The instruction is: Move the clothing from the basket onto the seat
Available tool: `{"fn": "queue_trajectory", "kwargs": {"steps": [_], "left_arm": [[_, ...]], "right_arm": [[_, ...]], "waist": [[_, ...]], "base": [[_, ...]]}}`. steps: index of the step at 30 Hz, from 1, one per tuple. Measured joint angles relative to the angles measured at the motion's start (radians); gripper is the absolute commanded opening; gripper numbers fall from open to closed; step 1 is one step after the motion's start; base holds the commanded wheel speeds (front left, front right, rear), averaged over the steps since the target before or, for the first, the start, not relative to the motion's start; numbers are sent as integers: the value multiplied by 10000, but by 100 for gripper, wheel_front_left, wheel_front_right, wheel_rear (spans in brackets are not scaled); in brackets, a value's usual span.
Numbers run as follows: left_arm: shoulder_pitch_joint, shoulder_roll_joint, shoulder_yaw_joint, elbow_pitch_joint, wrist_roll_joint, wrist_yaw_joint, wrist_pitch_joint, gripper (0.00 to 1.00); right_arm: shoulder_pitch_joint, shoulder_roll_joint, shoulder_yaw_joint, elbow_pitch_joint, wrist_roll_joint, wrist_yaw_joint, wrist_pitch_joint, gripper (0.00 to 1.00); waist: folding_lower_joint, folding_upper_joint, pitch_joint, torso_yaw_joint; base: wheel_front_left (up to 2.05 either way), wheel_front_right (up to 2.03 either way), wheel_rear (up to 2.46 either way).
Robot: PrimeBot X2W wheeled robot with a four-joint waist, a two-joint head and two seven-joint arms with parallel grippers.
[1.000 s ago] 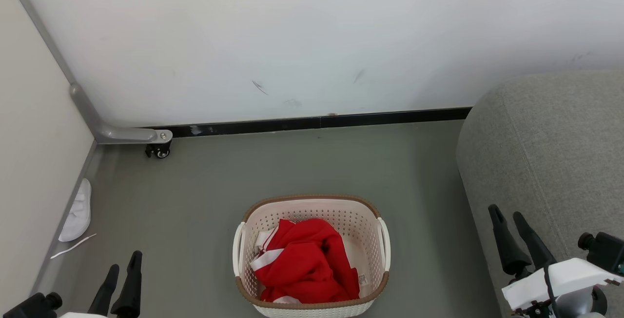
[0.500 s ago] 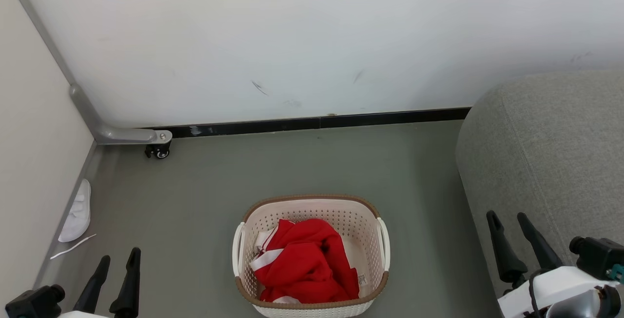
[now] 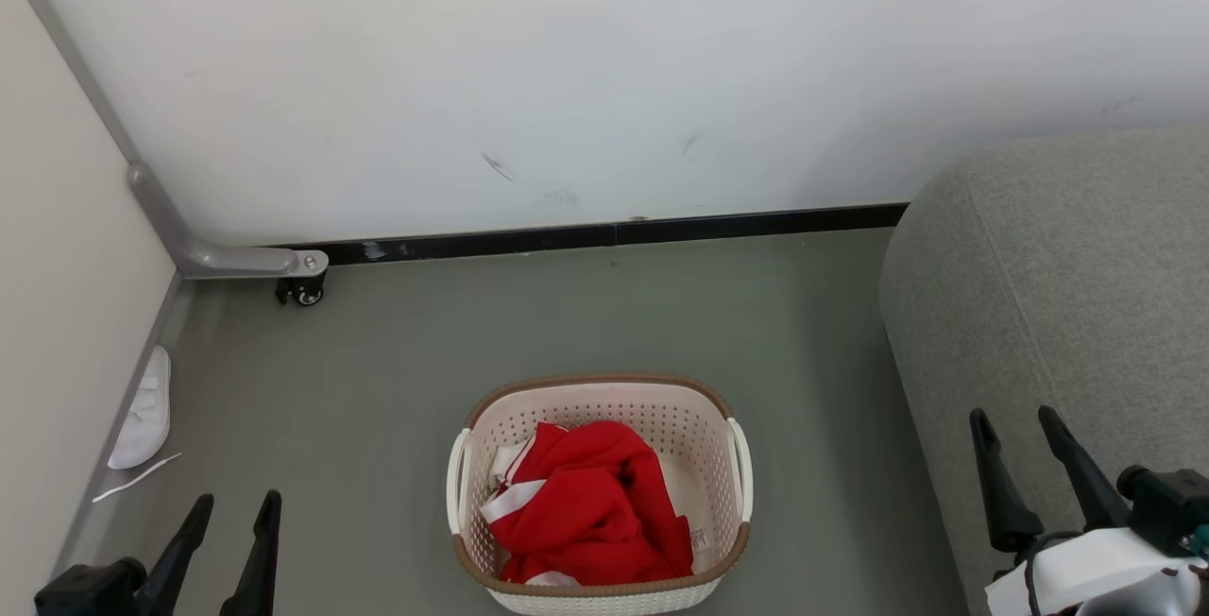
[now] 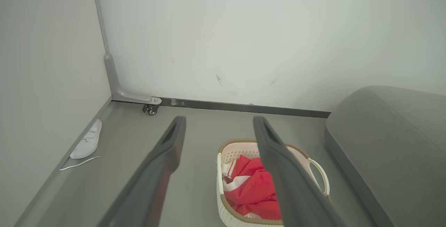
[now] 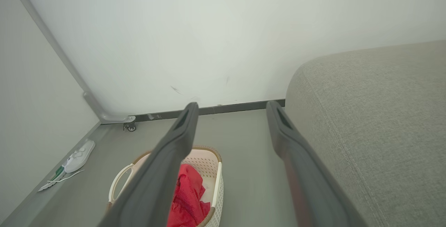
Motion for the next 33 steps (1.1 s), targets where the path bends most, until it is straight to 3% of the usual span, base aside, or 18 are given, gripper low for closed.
{"fn": "queue_trajectory", "kwargs": {"steps": [12,33], "left_arm": [[7,42,12,-98,1313,-8,-355,100],[173,-125,130,-169,1388,-10,-360,100]], "right_arm": [[181,-8,-15,8,-1701,4,-370,100],[138,4,198,36,-1718,4,-370,100]], "waist": [[-1,0,63,-13],[-2,0,91,144]], "base": [[0,0,0],[0,0,0]]}}
